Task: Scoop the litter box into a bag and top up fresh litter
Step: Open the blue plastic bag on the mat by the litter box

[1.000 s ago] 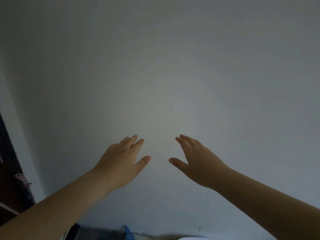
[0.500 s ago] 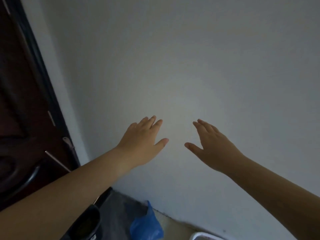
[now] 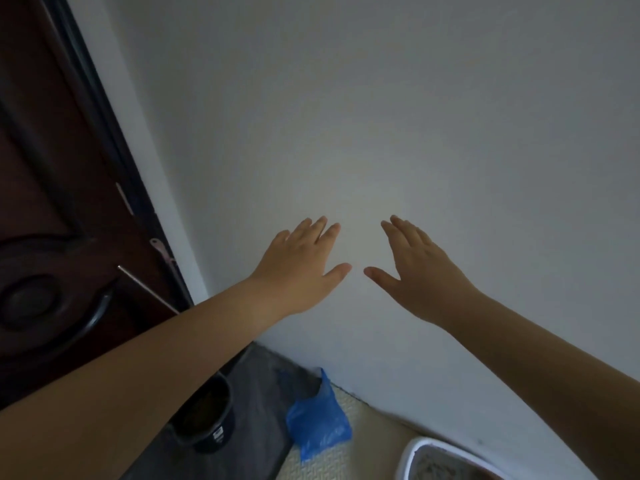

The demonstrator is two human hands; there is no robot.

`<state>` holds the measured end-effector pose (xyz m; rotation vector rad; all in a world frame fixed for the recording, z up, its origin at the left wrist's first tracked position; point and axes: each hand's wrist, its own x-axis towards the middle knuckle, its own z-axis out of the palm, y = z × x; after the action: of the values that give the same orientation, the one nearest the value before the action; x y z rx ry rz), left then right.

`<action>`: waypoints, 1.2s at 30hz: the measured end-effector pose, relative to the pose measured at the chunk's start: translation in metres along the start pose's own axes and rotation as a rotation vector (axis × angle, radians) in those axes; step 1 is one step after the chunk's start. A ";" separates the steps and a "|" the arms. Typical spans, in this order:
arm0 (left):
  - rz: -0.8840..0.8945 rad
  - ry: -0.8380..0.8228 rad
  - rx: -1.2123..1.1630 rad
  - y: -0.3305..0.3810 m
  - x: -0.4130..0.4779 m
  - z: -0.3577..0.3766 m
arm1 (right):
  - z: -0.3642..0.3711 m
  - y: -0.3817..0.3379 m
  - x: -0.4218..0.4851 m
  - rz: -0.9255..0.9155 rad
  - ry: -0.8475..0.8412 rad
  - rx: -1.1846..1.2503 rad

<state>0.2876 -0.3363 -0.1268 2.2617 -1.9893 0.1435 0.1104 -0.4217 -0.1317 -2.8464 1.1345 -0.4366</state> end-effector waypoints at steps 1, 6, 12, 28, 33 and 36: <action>0.011 -0.003 -0.004 -0.009 0.007 0.006 | 0.007 -0.002 0.008 0.003 0.007 -0.005; 0.040 0.003 -0.028 -0.059 0.046 0.045 | 0.052 -0.011 0.048 0.056 0.025 -0.029; 0.029 0.022 -0.060 -0.104 0.083 0.132 | 0.141 -0.007 0.085 0.117 0.060 -0.035; -0.162 -0.180 -0.161 -0.117 0.045 0.602 | 0.581 0.101 0.044 0.127 -0.168 0.027; -0.219 -0.242 -0.176 -0.122 0.014 0.776 | 0.744 0.136 -0.004 0.170 -0.238 0.058; -0.215 -0.297 -0.157 -0.122 -0.001 0.878 | 0.831 0.155 -0.033 0.189 -0.252 0.065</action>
<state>0.3982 -0.4578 -0.9976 2.4888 -1.7848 -0.3765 0.2140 -0.5630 -0.9593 -2.6126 1.2935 -0.0992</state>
